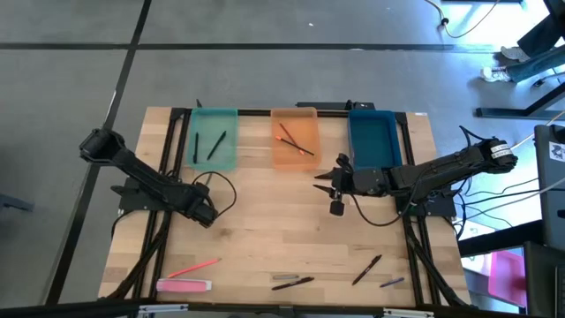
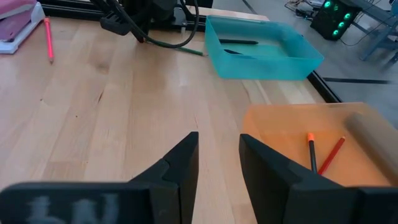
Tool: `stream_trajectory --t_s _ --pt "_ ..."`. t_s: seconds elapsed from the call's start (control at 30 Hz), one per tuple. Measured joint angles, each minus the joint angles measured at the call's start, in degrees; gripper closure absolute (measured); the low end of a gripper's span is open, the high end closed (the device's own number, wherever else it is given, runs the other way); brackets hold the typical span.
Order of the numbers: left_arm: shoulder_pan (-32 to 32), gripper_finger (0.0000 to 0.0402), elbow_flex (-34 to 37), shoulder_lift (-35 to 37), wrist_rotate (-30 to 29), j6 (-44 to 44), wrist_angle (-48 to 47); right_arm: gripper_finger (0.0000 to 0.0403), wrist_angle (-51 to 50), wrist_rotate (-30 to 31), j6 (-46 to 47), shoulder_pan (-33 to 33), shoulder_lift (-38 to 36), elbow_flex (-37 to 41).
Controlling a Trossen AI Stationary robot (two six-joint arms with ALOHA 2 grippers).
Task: Sort crayons/erasers/pens/pencils in bins
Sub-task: Put the green pencil into the orange bin
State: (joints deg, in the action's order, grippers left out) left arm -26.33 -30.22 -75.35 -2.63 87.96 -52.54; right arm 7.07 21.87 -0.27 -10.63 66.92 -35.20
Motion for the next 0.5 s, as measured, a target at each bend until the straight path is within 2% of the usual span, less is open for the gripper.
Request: stream_trajectory --t_s 0.23,0.5 --pt "0.0 0.0391 0.0 0.0 0.0 0.0 -0.1 0.0282 0.0 0.0 0.0 0.0 0.0 0.0" --pt "0.0 0.0396 0.1 0.0 -0.2 -2.6 0.7 0.0282 0.0 0.0 0.0 0.0 0.0 0.0"
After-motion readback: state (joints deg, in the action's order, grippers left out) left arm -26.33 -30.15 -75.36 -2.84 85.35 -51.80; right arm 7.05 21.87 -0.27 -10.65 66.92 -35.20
